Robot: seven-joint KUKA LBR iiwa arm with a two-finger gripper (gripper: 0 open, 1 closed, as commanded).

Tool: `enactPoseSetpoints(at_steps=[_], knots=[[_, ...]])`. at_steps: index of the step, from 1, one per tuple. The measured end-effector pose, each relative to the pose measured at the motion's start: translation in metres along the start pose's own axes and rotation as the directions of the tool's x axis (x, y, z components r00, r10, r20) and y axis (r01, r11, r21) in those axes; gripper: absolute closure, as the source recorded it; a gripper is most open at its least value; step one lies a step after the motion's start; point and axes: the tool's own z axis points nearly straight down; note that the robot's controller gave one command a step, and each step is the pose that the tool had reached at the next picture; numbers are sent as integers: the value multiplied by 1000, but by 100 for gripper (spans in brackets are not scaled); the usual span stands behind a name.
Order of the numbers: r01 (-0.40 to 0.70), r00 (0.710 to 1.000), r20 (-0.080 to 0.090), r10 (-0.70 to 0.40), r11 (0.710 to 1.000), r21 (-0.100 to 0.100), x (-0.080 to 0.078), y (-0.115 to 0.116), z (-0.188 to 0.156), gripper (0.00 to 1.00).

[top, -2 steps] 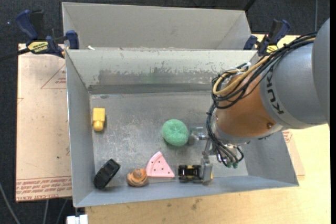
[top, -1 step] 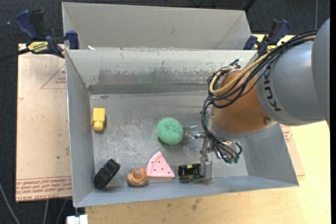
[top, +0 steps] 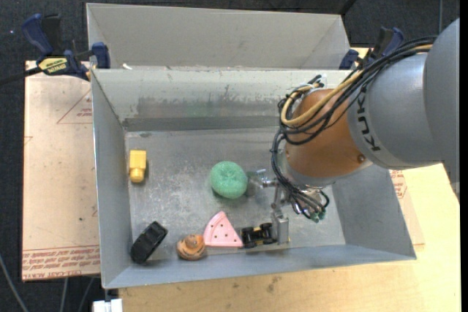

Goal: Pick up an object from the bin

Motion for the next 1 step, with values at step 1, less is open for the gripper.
enactPoseSetpoints(at_steps=[1], knots=[[129, 992, -2, -129, 992, -1, 3, 25, -1, 100]])
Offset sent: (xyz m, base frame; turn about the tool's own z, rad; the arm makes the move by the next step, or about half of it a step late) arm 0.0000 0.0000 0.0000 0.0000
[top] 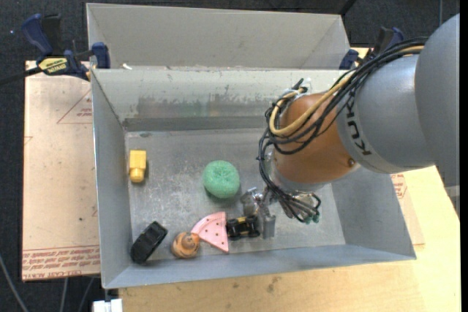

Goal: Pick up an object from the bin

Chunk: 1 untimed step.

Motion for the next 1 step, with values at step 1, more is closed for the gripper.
enactPoseSetpoints(at_steps=[1], knots=[[0, 1000, 2, 0, 1000, 0, 0, 0, 0, 100]])
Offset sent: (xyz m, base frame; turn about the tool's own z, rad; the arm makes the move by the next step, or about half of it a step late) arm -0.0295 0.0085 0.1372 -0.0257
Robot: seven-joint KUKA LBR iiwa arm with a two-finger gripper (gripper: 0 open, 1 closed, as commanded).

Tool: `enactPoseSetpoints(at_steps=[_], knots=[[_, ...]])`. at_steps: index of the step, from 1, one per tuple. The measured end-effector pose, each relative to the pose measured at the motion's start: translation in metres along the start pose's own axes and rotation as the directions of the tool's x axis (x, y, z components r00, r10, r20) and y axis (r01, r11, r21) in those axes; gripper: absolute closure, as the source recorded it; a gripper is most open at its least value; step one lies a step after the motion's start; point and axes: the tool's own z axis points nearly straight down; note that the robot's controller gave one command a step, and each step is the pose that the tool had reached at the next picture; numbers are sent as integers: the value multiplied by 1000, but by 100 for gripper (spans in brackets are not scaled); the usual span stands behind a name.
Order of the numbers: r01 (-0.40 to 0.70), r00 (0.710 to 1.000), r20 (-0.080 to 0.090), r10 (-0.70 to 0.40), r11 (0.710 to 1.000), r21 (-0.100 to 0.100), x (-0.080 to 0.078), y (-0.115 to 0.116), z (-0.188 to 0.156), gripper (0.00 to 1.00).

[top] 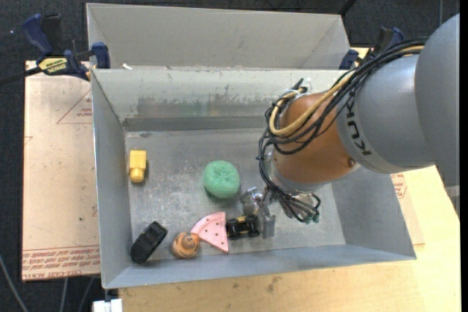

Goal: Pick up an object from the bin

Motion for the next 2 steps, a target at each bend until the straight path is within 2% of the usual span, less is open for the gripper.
enactPoseSetpoints(at_steps=[1, 2], knots=[[8, 1000, -3, -8, 1000, -2, 11, 7, -42, 100], [14, 1000, 16, -14, 1000, 3, -20, 10, -61, 100]])
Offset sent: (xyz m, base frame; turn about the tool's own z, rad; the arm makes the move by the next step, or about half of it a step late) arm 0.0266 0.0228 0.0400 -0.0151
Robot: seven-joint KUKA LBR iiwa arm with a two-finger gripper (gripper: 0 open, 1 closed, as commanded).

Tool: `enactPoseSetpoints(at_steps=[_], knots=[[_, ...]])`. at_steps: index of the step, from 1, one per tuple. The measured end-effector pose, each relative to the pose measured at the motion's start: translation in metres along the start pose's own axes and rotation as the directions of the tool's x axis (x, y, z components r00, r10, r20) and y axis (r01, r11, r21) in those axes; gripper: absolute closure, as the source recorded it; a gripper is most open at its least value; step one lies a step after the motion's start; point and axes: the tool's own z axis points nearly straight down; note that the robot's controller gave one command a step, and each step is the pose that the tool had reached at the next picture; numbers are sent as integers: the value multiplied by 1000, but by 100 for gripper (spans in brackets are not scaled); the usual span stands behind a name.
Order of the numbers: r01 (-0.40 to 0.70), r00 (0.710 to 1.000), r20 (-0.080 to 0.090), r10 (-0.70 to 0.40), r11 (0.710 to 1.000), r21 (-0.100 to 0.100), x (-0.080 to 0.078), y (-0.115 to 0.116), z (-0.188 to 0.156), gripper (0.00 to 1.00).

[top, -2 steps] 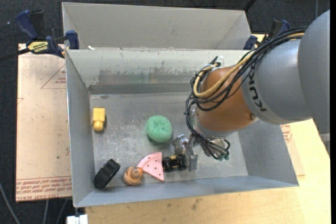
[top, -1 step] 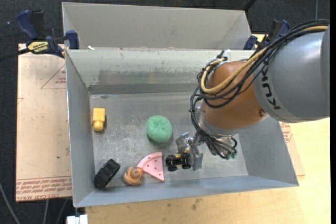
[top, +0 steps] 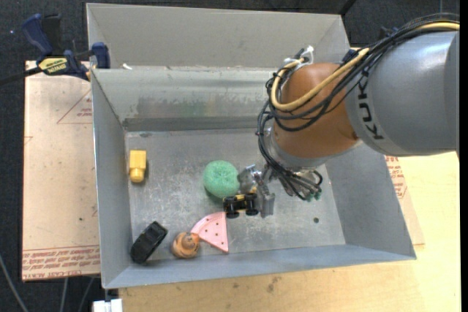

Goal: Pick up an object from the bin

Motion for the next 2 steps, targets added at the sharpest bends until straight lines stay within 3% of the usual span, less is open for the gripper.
enactPoseSetpoints(at_steps=[1, 2], knots=[[-8, 1000, -21, 8, 1000, -6, -2, -8, -29, 100], [7, 1000, -13, -7, 1000, -3, -19, -12, -91, 100]])
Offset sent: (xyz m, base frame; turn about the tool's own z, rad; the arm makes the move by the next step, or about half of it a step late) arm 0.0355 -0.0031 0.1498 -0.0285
